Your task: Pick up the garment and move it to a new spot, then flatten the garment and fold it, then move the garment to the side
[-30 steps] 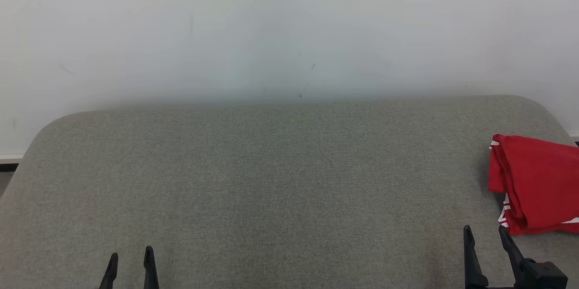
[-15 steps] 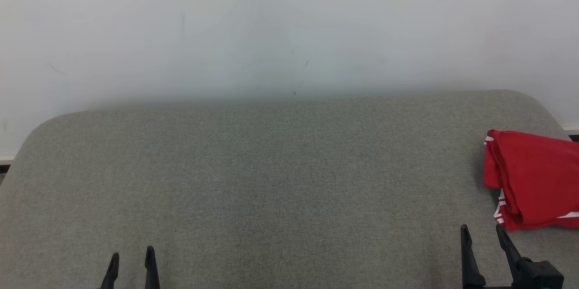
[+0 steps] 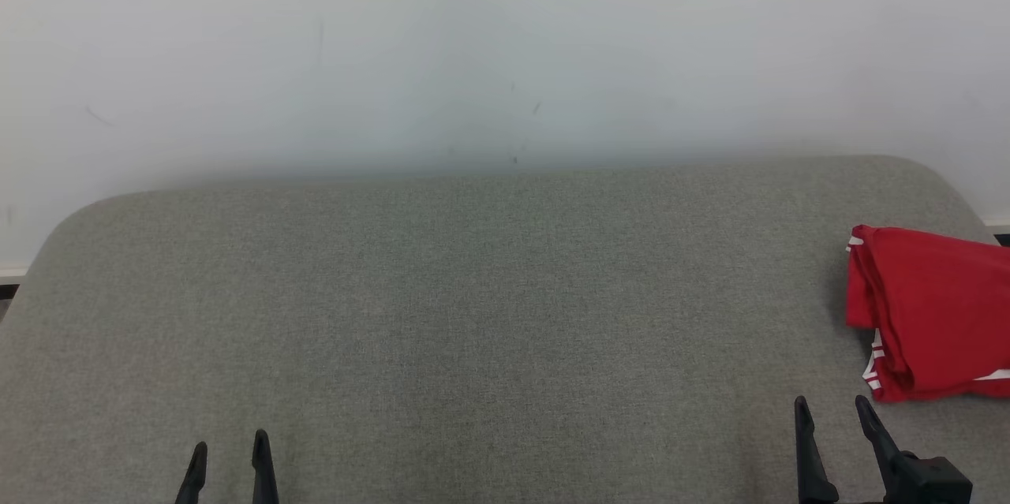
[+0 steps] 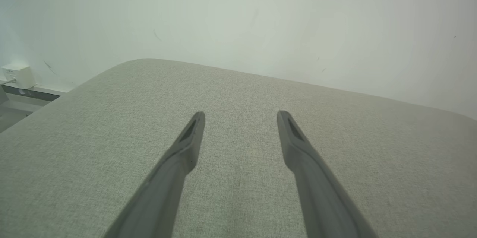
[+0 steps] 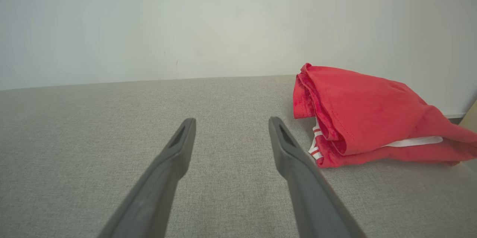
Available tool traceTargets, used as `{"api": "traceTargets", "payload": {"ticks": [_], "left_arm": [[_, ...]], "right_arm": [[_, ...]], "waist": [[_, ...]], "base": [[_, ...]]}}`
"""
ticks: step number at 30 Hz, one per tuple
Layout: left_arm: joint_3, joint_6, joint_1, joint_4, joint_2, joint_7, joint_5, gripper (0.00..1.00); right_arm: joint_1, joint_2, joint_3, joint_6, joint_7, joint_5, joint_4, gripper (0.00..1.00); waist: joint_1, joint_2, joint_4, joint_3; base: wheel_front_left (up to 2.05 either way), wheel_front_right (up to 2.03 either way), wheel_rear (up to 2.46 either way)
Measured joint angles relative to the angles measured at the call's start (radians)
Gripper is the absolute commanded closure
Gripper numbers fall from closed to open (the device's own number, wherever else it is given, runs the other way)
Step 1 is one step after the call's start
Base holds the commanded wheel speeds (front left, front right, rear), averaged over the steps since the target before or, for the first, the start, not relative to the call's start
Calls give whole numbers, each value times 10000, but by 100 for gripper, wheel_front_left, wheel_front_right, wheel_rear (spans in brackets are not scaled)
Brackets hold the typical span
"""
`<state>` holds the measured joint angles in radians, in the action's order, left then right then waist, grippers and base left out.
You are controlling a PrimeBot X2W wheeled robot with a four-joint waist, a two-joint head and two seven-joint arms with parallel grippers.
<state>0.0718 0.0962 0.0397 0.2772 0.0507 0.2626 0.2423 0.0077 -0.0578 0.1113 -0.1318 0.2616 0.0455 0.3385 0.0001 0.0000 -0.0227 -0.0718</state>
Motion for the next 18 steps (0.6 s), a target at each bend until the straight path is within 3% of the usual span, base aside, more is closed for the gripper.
{"api": "traceTargets", "payload": {"ticks": [10, 11, 18], "left_arm": [[-6, -4, 4, 81, 0, 0, 61, 0], [-8, -4, 19, 163, -6, -4, 54, 100], [0, 6, 290, 673, -65, -127, 113, 100]], "right_arm": [[-50, 19, -44, 0, 0, -2, 42, 0], [-22, 29, -46, -2, -12, -2, 117, 100], [326, 107, -27, -2, -169, 115, 656, 100]], "waist": [[0, 0, 6, 41], [0, -1, 6, 41], [-1, 0, 8, 53]], "base": [[0, 0, 0], [0, 0, 0], [0, 0, 0]]}}
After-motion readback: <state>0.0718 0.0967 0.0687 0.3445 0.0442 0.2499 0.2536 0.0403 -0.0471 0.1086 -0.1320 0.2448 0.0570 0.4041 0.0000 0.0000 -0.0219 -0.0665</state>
